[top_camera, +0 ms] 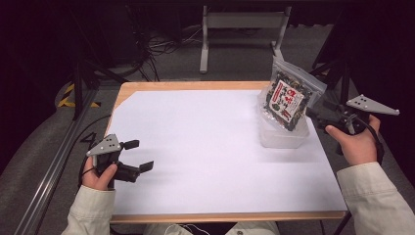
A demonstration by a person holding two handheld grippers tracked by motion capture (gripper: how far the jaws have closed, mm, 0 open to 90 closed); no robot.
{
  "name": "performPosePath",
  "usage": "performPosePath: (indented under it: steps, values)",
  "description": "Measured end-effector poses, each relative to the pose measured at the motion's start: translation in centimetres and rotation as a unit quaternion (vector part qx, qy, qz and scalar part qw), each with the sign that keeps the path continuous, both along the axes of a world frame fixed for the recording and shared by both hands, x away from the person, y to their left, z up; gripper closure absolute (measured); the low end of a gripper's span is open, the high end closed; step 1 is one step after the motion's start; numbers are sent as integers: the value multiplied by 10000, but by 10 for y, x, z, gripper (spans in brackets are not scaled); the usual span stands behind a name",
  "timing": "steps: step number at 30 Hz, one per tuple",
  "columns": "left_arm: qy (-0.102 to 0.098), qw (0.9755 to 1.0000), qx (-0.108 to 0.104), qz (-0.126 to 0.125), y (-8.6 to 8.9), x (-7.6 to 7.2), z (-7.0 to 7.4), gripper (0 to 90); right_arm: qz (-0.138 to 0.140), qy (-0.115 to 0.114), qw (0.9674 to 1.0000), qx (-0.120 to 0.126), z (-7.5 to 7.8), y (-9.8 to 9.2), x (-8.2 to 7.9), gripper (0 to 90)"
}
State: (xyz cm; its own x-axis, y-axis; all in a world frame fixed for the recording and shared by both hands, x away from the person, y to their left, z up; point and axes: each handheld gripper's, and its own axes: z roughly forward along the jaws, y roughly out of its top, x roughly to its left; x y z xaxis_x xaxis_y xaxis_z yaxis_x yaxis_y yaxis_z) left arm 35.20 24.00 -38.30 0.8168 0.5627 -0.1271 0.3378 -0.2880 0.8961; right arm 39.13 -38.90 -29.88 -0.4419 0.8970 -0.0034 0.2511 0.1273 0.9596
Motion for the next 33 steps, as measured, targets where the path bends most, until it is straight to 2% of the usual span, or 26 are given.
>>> performPosePath:
  steps: [4,7,11,14,18,20,23,25,27,30,33]
  values:
    - [62,10000,0,54,5,-3,-6,35,336,-40,9994,14,0,9,-10,217]
    - [81,9999,-38,105,9,-5,-7,35,850,-40,9964,6,-4,20,-17,212]
    - [62,9999,-71,90,12,-8,-11,32,1206,-105,9925,-144,-11,36,-26,210]
    - [77,9999,-106,63,10,-8,-13,31,1401,-125,9900,-53,-15,45,-31,207]
    - [-2,9999,-76,69,8,-9,-15,27,1606,-161,9869,14,-22,58,-38,197]
    - [-10,9999,-166,41,7,-10,-17,23,1657,-169,9860,2,-26,62,-39,195]
    - [9,9993,-365,-59,6,-12,-20,26,1795,-96,9837,-26,-38,71,-40,191]
    - [61,9991,-420,-49,6,-12,-23,26,1872,-77,9823,15,-45,75,-39,192]
    - [44,9994,-352,5,6,-12,-25,27,2014,-68,9794,99,-57,81,-39,192]
    - [26,9993,-359,81,6,-12,-29,26,2092,-71,9777,171,-72,86,-38,196]
    - [15,9993,-348,155,6,-11,-34,25,2175,23,9760,105,-85,90,-35,195]
